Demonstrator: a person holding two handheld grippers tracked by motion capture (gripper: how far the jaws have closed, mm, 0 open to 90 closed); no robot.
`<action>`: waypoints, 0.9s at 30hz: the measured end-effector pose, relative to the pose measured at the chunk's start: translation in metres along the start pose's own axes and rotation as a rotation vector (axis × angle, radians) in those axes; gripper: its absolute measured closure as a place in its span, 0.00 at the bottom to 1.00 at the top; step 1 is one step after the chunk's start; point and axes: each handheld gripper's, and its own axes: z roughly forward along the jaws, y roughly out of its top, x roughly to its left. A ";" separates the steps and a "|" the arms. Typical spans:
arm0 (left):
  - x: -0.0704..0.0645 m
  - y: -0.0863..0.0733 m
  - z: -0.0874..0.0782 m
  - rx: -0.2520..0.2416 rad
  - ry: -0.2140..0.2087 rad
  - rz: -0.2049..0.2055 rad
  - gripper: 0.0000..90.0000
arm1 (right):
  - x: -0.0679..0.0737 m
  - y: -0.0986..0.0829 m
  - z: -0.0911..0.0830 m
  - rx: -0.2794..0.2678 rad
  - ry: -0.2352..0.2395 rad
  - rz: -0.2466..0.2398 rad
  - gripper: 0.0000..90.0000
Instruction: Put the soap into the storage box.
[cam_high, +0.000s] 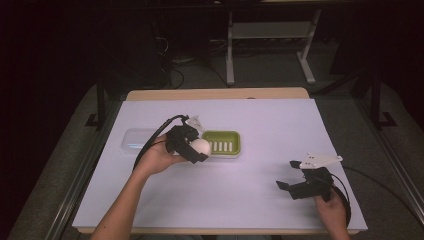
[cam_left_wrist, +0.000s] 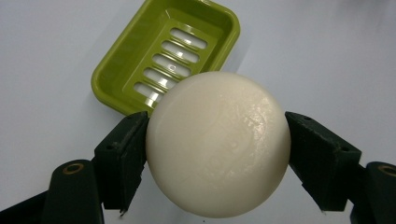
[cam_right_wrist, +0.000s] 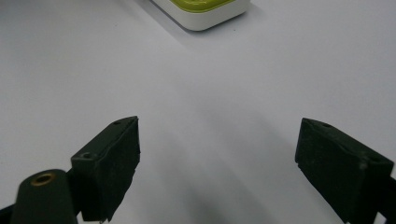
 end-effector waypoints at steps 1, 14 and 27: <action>0.001 0.002 0.000 -0.003 -0.002 0.002 0.28 | 0.000 0.000 0.000 0.000 0.000 0.003 0.15; 0.007 0.014 0.003 0.004 -0.012 0.017 0.28 | -0.001 0.000 0.000 -0.001 0.004 0.004 0.15; 0.011 0.032 0.008 -0.006 -0.017 0.024 0.28 | 0.000 0.000 0.000 -0.005 0.005 0.004 0.15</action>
